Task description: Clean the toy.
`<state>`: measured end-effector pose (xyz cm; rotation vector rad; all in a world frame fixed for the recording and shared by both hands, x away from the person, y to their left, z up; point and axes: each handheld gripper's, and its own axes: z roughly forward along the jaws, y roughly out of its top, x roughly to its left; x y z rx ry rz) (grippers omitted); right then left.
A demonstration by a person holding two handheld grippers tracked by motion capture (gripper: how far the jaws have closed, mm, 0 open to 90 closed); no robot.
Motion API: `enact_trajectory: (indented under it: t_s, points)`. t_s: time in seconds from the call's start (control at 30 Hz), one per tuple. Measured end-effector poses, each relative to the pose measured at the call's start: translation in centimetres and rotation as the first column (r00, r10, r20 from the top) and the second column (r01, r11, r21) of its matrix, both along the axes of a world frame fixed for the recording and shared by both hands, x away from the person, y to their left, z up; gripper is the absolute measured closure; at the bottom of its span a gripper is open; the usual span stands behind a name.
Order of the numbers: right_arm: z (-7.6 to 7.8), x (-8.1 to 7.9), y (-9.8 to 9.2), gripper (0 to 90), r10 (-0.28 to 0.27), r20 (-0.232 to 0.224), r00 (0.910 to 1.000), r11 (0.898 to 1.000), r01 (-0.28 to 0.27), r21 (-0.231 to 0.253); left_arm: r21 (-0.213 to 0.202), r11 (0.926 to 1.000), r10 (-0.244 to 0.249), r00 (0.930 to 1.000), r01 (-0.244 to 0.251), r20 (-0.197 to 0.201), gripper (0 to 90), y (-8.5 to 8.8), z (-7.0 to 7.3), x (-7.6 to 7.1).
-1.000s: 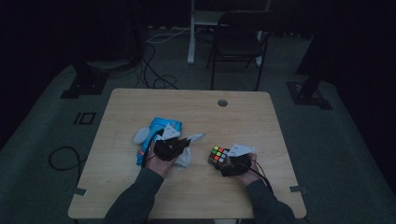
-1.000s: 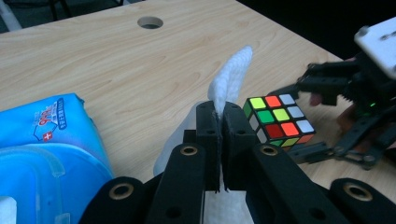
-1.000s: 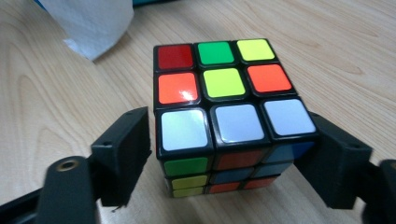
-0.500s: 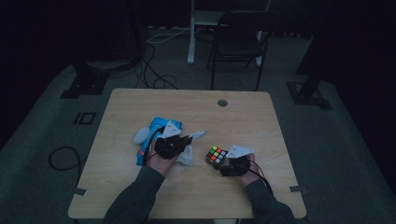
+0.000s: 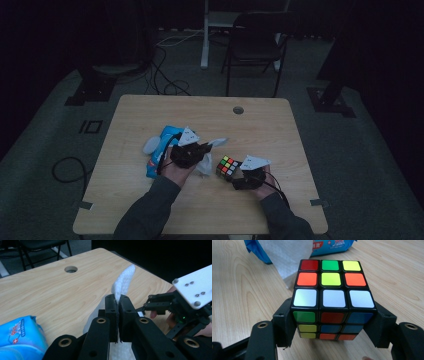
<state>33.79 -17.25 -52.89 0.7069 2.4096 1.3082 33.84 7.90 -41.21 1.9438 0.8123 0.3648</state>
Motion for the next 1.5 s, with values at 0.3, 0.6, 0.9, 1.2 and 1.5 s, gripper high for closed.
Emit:
enact_trajectory:
  t_s: [0.3, 0.6, 0.9, 1.2, 1.5]
  points:
    - [-0.1, 0.1, 0.7, 34.7, 0.009, -0.003, 1.0, 1.0, -0.009, 0.001, 0.003, 0.9996, -0.03, 0.9995, 0.03, 0.007, 87.7, -1.4, 0.5, 0.0]
    - [0.3, 0.1, 1.1, 34.7, 0.006, 0.001, 1.0, 0.999, -0.006, 0.035, -0.003, 0.9971, -0.077, 0.9961, 0.077, -0.044, 87.7, -3.2, -1.1, 0.2]
    - [0.6, 0.1, 0.8, 34.7, -0.003, 0.012, 0.9999, 0.999, 0.003, 0.047, 0.043, 0.9917, -0.116, 0.9875, 0.121, -0.107, 87.6, -5.3, -3.8, 0.1]
    - [0.6, 0.1, 0.6, 34.7, -0.002, 0.014, 0.9999, 0.999, 0.001, 0.055, 0.03, 0.983, -0.175, 0.9747, 0.181, -0.138, 71.1, -6.0, -4.7, -0.2]
    - [0.7, 0.2, 0.3, 34.7, -0.008, 0.018, 0.9998, 0.998, 0.007, 0.064, 0.005, 0.9815, -0.19, 0.9756, 0.191, -0.111, 59.1, -5.4, -3.9, -0.4]
